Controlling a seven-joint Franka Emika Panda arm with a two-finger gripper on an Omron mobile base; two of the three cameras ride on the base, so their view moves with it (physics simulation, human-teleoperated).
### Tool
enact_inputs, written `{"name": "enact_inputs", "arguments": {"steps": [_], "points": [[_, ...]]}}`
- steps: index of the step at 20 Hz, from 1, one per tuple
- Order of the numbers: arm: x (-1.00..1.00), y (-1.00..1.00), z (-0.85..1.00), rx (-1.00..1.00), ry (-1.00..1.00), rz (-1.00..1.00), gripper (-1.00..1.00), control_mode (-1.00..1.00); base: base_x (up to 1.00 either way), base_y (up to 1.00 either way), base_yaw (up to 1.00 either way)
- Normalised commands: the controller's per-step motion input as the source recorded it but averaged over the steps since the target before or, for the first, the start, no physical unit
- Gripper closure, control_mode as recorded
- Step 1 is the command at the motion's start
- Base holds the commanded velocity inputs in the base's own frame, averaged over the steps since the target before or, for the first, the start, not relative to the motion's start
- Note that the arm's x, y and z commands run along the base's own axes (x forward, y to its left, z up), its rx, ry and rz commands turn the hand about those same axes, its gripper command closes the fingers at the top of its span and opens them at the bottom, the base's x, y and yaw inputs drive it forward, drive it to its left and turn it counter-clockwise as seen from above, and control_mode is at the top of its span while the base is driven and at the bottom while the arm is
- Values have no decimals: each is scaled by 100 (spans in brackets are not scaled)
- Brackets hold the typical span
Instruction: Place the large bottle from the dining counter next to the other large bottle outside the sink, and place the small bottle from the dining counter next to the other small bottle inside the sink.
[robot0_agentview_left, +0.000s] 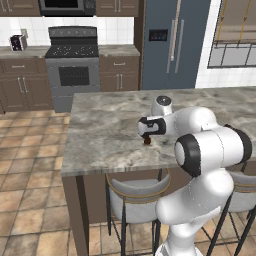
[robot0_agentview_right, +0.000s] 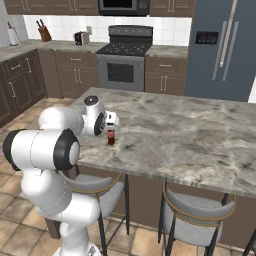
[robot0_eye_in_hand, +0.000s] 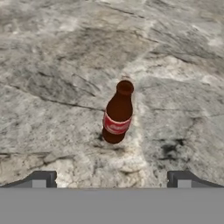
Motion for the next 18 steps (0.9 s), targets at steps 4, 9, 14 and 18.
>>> {"name": "enact_inputs", "arguments": {"steps": [4,9,14,18], "points": [[12,0,-10,0,0,0,-100,-100,0,0,0],[1,0,-3,0,-3,0,-100,-100,0,0,0],[0,0,0,0,-7,0,-100,-100,0,0,0],[0,0,0,0,-8,0,-100,-100,0,0,0]]}}
